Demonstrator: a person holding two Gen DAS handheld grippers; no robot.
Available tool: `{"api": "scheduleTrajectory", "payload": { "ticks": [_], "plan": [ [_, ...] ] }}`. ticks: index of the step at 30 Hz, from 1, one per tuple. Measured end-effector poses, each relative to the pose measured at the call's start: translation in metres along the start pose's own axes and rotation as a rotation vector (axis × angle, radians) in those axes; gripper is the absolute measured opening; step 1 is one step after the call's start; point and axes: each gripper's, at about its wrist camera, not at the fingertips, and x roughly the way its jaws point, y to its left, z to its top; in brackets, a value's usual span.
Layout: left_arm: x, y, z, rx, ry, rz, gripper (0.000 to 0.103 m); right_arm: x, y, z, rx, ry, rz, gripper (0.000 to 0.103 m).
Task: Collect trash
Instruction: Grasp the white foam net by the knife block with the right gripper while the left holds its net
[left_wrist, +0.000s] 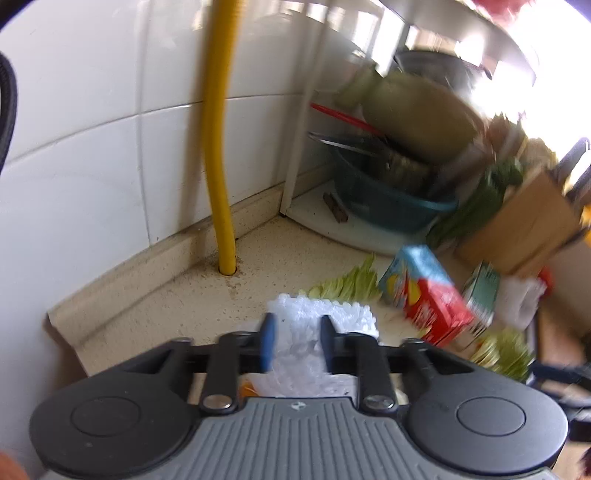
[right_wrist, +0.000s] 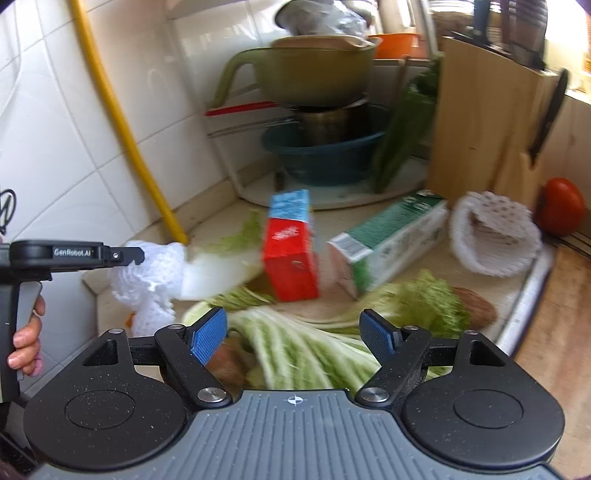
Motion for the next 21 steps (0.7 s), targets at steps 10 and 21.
{"api": "scheduleTrajectory", "payload": {
  "ticks": [10,21],
  "plan": [
    [0.023,-0.03,-0.005,0.178,0.005,0.065,0.035,-0.012,-0.039,0.002,0.045,-0.04,-0.136,0.084],
    [0.001,-0.01,0.016,0.01,-0.051,-0.019,0.024,0.017,-0.065,0.029,0.004,-0.066,-0.236,0.084]
  ]
}}
